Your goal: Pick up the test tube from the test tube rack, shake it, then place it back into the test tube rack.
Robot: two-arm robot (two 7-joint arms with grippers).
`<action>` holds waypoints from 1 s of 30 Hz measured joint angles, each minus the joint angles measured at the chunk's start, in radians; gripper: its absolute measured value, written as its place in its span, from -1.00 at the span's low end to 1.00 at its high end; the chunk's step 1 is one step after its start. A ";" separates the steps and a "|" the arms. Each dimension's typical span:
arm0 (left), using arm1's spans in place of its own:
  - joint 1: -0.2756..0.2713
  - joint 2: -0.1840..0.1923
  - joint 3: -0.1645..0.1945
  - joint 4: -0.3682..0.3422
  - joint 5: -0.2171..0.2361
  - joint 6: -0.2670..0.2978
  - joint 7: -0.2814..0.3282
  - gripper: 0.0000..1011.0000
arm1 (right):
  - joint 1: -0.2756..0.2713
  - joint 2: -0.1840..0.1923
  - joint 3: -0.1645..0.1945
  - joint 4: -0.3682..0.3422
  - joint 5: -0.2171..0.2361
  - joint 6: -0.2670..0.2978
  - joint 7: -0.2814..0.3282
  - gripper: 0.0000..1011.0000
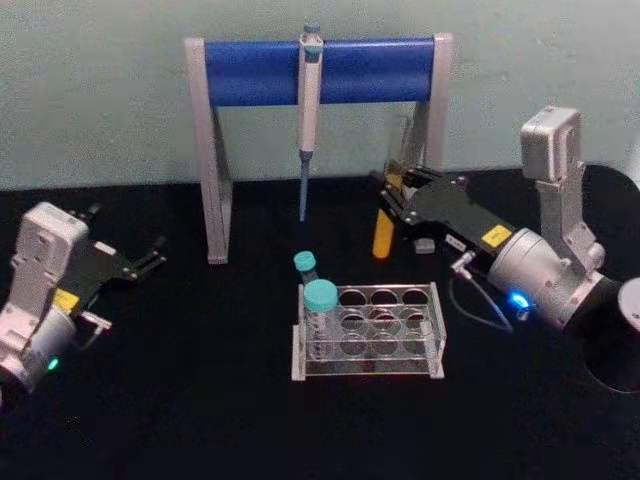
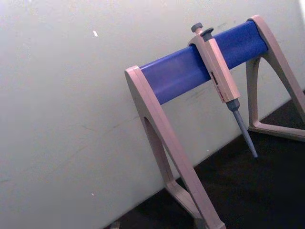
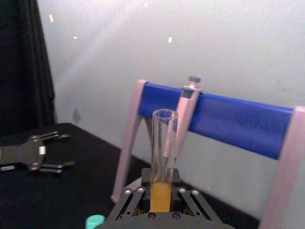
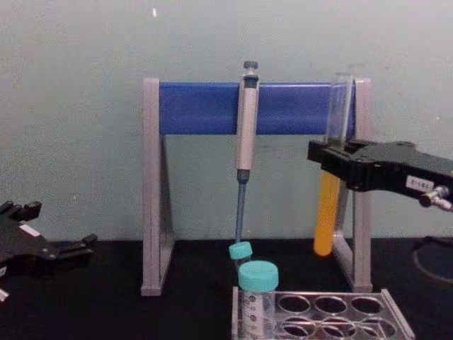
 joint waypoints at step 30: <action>0.000 0.000 0.000 0.000 0.000 0.000 0.000 0.98 | -0.115 0.079 0.007 -0.145 0.036 0.033 0.043 -0.54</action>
